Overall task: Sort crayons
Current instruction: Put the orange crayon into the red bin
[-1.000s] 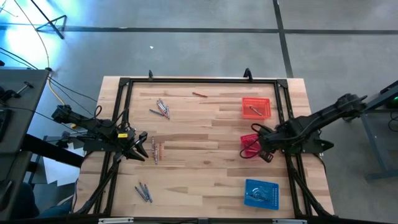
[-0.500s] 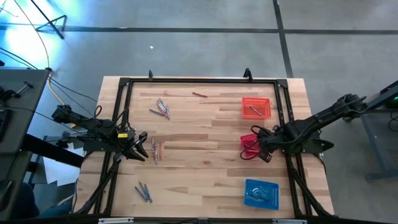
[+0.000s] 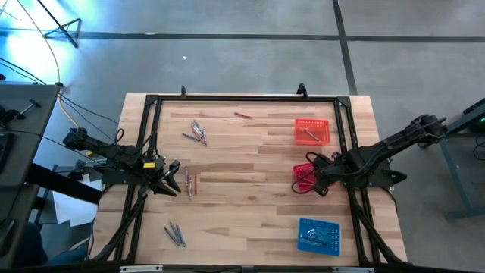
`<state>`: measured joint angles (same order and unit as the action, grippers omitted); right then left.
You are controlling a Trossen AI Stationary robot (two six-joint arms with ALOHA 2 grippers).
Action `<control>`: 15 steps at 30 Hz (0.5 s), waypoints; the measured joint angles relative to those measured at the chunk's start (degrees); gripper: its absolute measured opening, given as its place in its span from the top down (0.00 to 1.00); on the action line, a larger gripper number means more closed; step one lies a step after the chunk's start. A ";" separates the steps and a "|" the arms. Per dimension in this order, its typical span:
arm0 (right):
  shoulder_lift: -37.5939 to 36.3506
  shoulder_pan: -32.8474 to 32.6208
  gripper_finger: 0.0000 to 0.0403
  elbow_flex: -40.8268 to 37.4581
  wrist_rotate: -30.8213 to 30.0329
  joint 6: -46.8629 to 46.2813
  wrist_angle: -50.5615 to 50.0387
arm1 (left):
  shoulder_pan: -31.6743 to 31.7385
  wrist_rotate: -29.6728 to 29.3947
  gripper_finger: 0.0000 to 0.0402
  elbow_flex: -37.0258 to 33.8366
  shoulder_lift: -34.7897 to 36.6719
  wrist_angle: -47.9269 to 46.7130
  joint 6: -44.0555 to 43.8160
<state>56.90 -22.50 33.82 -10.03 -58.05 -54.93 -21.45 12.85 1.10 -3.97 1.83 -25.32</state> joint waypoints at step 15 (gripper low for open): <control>0.09 3.19 0.77 11.03 -4.92 6.65 1.37 | -0.02 0.01 0.79 0.00 0.00 0.00 0.00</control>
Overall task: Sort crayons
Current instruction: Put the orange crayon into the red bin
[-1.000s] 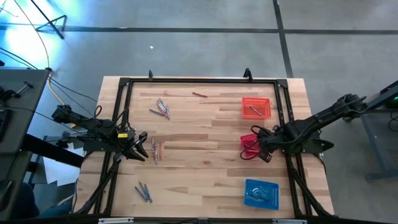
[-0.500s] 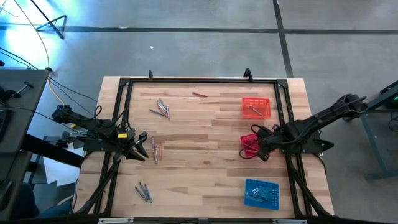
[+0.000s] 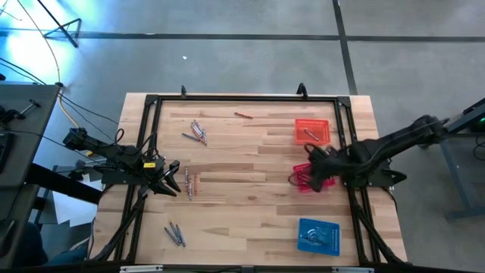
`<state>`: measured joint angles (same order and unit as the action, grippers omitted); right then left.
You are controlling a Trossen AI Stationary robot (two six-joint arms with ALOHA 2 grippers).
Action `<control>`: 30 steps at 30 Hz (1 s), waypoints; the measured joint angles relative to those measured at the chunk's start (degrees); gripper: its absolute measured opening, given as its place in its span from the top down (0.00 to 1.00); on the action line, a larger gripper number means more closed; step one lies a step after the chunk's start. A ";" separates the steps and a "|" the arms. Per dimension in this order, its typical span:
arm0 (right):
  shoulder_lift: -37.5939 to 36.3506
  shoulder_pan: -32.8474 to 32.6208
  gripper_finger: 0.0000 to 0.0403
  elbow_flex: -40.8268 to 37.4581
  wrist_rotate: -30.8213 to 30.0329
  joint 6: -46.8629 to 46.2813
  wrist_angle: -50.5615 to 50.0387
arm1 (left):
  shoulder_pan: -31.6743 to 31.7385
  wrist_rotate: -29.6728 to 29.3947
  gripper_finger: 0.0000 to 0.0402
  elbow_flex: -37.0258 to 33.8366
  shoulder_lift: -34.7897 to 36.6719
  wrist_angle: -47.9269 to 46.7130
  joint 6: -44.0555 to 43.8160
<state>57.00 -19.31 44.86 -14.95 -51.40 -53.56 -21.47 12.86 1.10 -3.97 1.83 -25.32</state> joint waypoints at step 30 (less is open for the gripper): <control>63.06 36.91 0.77 49.75 8.05 54.44 17.71 | 0.02 0.01 0.79 -0.01 0.01 0.00 0.00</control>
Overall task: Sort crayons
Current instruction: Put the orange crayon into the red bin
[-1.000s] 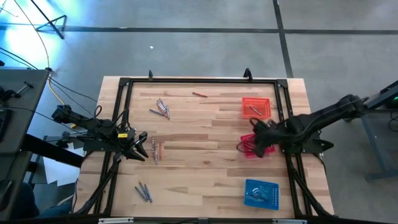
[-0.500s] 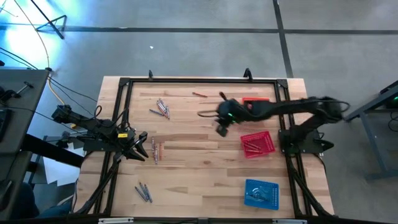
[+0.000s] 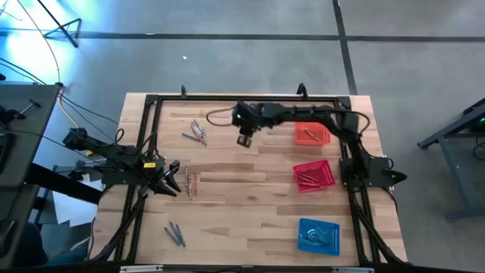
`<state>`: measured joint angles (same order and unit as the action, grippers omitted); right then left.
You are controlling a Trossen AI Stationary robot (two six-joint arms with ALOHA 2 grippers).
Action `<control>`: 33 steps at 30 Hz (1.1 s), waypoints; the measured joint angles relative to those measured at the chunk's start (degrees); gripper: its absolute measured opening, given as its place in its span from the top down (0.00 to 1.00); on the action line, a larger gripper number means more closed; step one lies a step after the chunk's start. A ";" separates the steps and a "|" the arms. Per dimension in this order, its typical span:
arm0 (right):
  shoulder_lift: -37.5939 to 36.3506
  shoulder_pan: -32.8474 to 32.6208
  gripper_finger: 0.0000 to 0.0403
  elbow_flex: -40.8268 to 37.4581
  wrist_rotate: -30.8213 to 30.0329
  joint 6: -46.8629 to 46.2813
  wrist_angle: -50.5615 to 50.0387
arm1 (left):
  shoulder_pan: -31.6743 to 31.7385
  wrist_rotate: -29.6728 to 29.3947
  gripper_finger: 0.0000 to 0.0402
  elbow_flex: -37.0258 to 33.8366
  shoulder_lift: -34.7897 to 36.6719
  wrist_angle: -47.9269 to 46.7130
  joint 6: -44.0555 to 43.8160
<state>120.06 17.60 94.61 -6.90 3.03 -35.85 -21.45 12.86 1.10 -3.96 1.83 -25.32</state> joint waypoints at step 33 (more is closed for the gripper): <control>15.84 13.14 0.77 21.96 8.43 31.79 -18.54 | -0.02 -0.02 0.79 -0.01 -0.01 0.00 0.00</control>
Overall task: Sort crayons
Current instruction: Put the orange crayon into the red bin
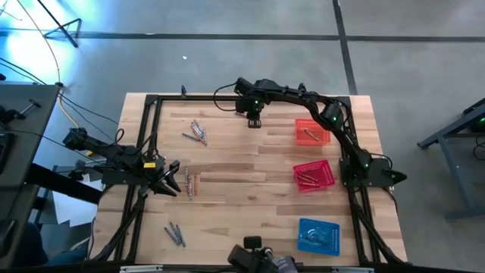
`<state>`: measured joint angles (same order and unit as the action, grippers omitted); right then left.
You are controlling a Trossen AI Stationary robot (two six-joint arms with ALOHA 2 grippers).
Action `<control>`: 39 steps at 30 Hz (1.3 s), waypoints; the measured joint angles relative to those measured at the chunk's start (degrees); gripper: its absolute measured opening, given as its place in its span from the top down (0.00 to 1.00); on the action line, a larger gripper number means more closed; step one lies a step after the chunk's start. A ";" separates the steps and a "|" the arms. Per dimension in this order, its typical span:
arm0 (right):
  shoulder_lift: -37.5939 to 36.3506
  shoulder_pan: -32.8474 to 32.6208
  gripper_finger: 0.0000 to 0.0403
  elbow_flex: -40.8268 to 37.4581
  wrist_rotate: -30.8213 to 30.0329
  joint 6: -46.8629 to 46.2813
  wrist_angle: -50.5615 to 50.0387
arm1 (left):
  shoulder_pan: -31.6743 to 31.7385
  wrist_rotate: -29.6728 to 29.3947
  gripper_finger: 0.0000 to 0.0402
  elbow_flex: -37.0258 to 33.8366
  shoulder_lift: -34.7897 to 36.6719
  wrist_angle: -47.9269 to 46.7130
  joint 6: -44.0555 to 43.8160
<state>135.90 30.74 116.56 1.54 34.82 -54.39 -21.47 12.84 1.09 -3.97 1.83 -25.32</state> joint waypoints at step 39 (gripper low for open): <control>0.09 -2.95 0.77 0.05 9.12 -19.35 13.31 | 0.02 0.00 0.79 0.02 0.00 0.00 0.00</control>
<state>135.98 27.79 116.62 10.65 15.47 -41.08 -21.45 12.84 1.10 -3.97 1.83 -25.32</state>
